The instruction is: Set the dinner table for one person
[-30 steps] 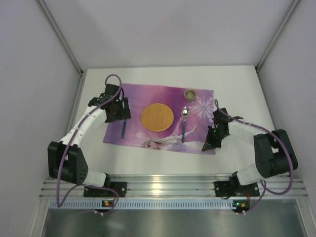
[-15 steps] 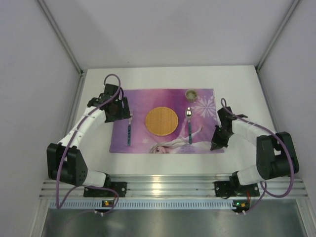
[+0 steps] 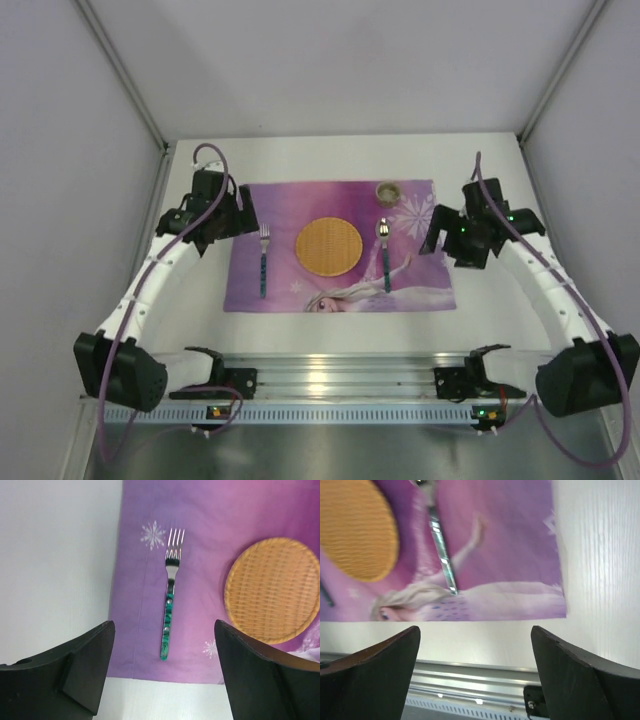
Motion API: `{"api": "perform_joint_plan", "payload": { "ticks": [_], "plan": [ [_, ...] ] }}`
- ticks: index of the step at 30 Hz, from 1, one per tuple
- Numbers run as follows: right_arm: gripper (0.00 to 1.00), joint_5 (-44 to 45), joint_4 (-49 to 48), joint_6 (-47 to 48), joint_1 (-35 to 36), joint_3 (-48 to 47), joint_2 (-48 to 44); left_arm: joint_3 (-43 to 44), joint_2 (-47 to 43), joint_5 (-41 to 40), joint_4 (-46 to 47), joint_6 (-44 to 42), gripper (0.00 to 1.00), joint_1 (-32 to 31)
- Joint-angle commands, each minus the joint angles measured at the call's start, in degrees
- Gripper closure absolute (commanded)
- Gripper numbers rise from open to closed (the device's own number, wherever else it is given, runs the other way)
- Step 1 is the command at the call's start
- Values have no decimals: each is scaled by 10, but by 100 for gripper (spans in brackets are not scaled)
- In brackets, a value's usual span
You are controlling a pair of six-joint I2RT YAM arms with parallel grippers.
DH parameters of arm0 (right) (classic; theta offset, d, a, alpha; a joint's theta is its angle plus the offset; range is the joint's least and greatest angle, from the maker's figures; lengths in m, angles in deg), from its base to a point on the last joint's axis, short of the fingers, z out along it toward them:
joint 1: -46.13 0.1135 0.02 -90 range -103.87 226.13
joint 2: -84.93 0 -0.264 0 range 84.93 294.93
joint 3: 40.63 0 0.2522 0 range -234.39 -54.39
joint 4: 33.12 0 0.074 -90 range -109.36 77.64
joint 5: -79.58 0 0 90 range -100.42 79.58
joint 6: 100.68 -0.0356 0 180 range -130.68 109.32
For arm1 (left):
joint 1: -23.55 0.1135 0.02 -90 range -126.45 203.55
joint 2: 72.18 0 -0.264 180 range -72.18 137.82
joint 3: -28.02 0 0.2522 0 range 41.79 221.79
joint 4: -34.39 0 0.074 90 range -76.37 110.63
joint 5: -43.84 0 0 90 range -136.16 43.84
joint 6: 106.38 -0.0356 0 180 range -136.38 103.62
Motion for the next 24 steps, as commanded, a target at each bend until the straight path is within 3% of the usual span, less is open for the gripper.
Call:
{"api": "perform_joint_plan", "payload": {
  "ticks": [1, 6, 13, 17, 24],
  "plan": [
    [7, -36, 51, 34, 23, -96, -74, -6, -64, -48, 60, -22, 14, 2],
    [0, -99, -5, 52, 32, -111, -178, -7, -64, -96, 98, -46, 2, 2],
    [0, -56, -155, 5, 32, 17, -405, 40, 14, -13, 99, -69, 2, 2],
    [0, -52, -168, -11, 32, 35, -432, 30, 9, 9, 127, -53, 3, 2],
    [0, -43, -165, 1, 32, 29, -404, 31, 4, -35, 137, -56, 2, 2]
  ]
}}
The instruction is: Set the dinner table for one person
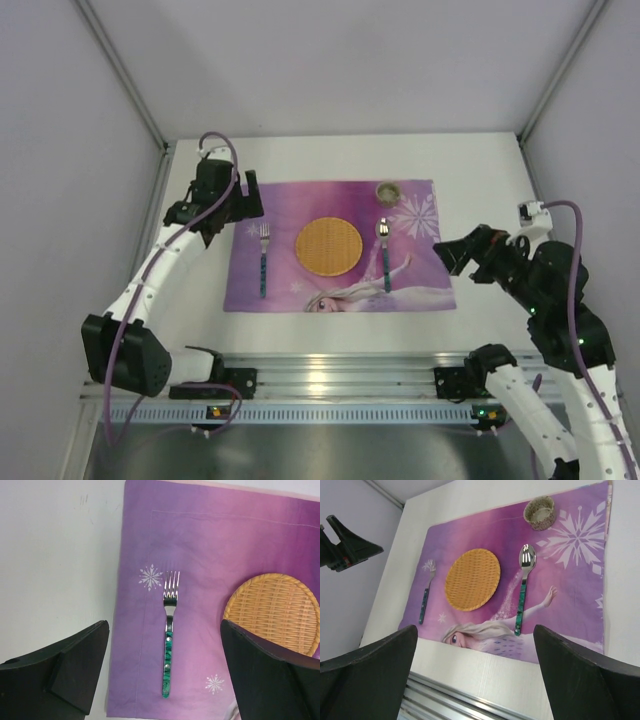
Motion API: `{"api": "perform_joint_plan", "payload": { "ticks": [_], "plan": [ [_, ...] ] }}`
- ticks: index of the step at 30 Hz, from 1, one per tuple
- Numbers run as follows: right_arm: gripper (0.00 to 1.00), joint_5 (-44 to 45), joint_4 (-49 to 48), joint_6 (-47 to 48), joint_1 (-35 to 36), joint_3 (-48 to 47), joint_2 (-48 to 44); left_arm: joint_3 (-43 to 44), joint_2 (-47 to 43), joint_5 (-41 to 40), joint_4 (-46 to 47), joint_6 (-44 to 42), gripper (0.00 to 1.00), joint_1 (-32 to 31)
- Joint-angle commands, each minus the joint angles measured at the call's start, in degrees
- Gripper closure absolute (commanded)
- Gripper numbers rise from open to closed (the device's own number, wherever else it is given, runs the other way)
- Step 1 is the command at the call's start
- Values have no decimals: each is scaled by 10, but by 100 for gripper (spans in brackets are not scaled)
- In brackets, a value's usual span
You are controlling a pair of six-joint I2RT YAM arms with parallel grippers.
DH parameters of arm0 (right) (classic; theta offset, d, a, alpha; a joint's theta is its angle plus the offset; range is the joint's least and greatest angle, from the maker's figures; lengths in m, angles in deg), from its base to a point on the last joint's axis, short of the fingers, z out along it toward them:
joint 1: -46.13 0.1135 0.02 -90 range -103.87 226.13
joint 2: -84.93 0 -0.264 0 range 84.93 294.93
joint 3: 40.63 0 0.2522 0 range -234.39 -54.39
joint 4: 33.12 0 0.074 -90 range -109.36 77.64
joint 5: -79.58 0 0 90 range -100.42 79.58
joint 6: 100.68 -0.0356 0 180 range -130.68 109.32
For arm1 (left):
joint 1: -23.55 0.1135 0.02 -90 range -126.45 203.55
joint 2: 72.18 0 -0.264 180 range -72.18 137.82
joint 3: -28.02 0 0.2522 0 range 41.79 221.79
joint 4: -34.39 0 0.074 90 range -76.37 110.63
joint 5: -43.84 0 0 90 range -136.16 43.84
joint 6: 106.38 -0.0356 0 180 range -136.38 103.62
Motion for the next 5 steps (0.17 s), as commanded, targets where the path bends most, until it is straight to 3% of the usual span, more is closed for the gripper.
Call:
{"api": "perform_joint_plan", "payload": {
  "ticks": [1, 5],
  "plan": [
    [0, 3, -45, 7, 3, -2, 18, 19, -13, -19, 29, -15, 2, 2],
    [0, 47, -28, 6, 4, -19, 49, 23, -11, -55, 33, -16, 2, 2]
  ]
}}
